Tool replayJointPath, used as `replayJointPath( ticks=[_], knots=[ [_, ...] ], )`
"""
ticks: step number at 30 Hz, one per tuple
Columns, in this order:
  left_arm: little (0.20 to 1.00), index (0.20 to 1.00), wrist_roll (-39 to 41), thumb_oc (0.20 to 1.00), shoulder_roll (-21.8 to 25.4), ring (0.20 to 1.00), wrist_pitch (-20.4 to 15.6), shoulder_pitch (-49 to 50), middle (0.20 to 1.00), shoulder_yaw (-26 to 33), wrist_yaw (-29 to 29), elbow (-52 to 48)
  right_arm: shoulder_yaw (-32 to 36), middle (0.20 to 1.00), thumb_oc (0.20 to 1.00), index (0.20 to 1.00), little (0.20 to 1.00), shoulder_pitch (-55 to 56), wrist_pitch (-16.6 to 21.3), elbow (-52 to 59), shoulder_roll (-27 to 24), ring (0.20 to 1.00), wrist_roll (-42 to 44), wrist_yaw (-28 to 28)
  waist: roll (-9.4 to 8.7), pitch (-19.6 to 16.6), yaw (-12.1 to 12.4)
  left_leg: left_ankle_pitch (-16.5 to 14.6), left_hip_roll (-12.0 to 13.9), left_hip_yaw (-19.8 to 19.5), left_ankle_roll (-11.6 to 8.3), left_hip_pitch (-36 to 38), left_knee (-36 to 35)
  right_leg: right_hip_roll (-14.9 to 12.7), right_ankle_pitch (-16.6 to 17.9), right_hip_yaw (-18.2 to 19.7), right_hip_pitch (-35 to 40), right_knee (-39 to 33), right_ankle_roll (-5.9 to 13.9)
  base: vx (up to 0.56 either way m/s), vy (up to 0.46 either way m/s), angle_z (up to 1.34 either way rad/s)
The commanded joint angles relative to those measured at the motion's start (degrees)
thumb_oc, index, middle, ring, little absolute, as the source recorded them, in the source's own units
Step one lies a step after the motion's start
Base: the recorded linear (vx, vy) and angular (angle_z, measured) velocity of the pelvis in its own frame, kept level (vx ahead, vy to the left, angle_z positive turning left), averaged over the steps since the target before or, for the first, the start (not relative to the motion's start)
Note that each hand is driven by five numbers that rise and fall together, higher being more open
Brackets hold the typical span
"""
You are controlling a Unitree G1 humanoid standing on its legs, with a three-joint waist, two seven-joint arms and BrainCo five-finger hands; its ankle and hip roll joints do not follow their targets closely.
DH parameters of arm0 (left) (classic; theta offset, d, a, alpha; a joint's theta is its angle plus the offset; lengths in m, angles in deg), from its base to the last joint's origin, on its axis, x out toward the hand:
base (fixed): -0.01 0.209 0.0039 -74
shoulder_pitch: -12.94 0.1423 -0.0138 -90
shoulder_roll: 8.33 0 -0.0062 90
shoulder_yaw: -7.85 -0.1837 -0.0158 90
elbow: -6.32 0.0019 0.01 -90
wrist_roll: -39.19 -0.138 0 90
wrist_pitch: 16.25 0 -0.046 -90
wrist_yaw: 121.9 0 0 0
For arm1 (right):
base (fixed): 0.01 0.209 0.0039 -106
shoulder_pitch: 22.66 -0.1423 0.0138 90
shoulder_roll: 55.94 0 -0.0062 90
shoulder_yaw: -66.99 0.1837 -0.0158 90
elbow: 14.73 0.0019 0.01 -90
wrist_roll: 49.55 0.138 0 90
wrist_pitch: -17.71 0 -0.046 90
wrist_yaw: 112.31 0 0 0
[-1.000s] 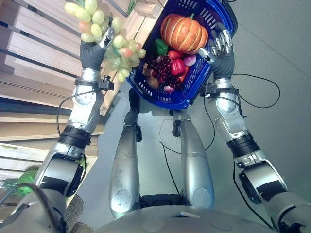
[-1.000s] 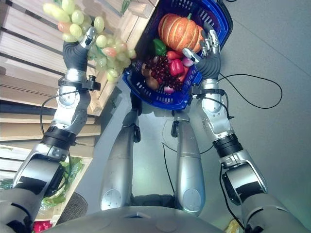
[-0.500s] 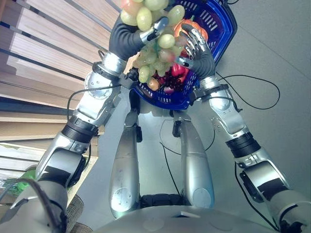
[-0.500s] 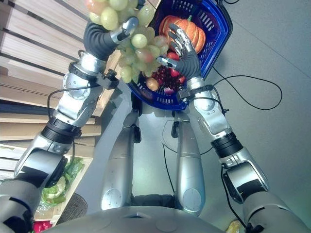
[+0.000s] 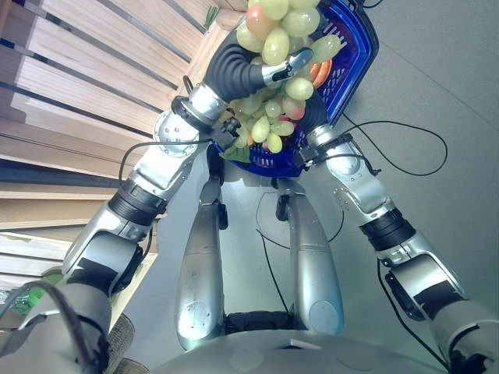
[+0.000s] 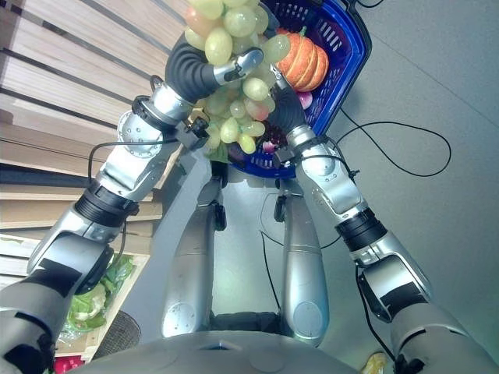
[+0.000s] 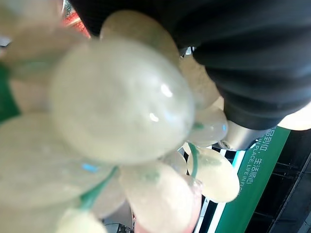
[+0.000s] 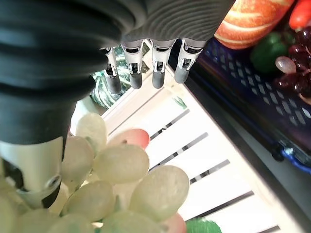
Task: Pick up fruits and vegetables into the basket
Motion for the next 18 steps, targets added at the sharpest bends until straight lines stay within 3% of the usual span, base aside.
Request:
replayJointPath(
  ticks=[1,6,7,8,18],
  knots=[
    [0.200,0.200,0.5,0.200,-2.1,0.200,-2.9,-3.3,0.200,0.2,-1.7,-10.1,-1.5,1.000,1.000,1.000,1.000,-2.1,0.9,8.1,-0.5,1.000,1.7,3.0,1.92,-0.6,-1.0,-4.0,-0.2,-0.3,0.64,0.2,3.7,-0.2,2.8,-1.0,6.3,-6.6,3.93,0.00,0.000,0.00],
    [0.200,0.200,0.9,0.200,-2.7,0.200,-2.4,-3.1,0.200,-0.3,-2.9,-11.1,-2.1,1.000,1.000,1.000,1.000,-2.3,1.4,8.4,-0.3,1.000,2.0,3.7,1.85,-0.6,-0.9,-3.9,-0.2,-0.4,0.63,-0.1,3.8,-0.3,2.9,-1.1,6.3,-6.8,3.85,0.00,0.000,0.00],
    [0.200,0.200,1.0,0.200,-2.8,0.200,-2.2,-3.2,0.200,-0.4,-3.0,-11.2,-2.2,0.693,0.693,0.693,0.693,-2.5,1.9,8.6,-0.3,0.693,2.7,4.1,1.85,-0.6,-0.9,-3.9,-0.2,-0.4,0.64,-0.3,3.9,-0.3,2.9,-1.1,6.1,-6.8,3.86,0.00,0.000,0.00],
    [0.200,0.200,0.9,0.200,-3.0,0.200,-2.2,-3.2,0.200,-0.7,-3.0,-11.4,-2.3,0.200,0.200,0.200,0.200,-2.5,2.1,8.8,-0.1,0.200,3.0,4.1,1.84,-0.6,-0.9,-3.9,-0.2,-0.5,0.62,-0.4,4.0,-0.3,2.9,-1.1,6.0,-6.8,3.88,0.00,0.000,0.00],
    [0.200,0.200,-1.0,0.200,-3.5,0.200,-2.8,-2.9,0.200,-1.0,-1.1,-10.4,-2.1,0.200,0.200,0.200,0.200,-2.3,4.6,8.7,0.9,0.200,3.9,4.3,1.81,-0.6,-1.0,-3.9,-0.4,-0.6,0.72,-0.6,4.0,-0.2,3.1,-1.0,5.8,-7.1,3.91,0.00,0.000,0.00]
  ],
)
